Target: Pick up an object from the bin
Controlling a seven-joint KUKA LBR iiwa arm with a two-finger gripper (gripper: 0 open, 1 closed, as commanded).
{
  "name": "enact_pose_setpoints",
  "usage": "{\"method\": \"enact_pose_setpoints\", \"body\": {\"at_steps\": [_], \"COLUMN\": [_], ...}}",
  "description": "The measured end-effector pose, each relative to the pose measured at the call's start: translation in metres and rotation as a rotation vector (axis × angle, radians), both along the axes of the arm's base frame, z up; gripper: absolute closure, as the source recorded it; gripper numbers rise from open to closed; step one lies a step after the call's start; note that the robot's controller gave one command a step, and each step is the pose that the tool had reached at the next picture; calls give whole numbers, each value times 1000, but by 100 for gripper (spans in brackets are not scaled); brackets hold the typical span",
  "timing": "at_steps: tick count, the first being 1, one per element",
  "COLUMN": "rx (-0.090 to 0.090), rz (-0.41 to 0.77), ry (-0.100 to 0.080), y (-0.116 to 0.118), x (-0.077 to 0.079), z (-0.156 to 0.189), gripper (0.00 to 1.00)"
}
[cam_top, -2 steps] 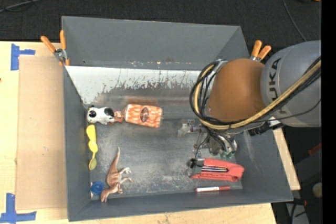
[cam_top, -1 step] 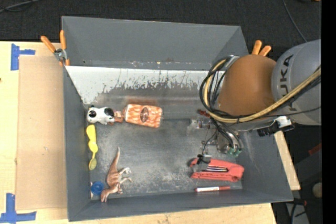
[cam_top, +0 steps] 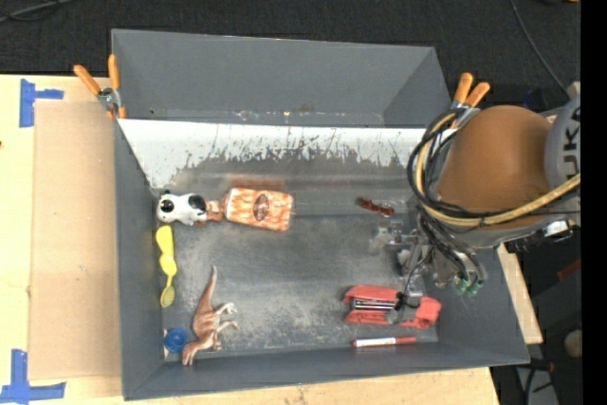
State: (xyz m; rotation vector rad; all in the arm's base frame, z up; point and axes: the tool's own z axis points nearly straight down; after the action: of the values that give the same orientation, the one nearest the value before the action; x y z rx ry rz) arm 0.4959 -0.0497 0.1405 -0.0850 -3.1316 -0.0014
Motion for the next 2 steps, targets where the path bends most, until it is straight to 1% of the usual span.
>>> {"method": "enact_pose_setpoints", "body": {"at_steps": [1, 2], "rx": [0, 0], "rz": [0, -38], "ry": [0, 1], "y": [0, 17], "x": [0, 10], "z": [0, -42], "gripper": [0, 0]}}
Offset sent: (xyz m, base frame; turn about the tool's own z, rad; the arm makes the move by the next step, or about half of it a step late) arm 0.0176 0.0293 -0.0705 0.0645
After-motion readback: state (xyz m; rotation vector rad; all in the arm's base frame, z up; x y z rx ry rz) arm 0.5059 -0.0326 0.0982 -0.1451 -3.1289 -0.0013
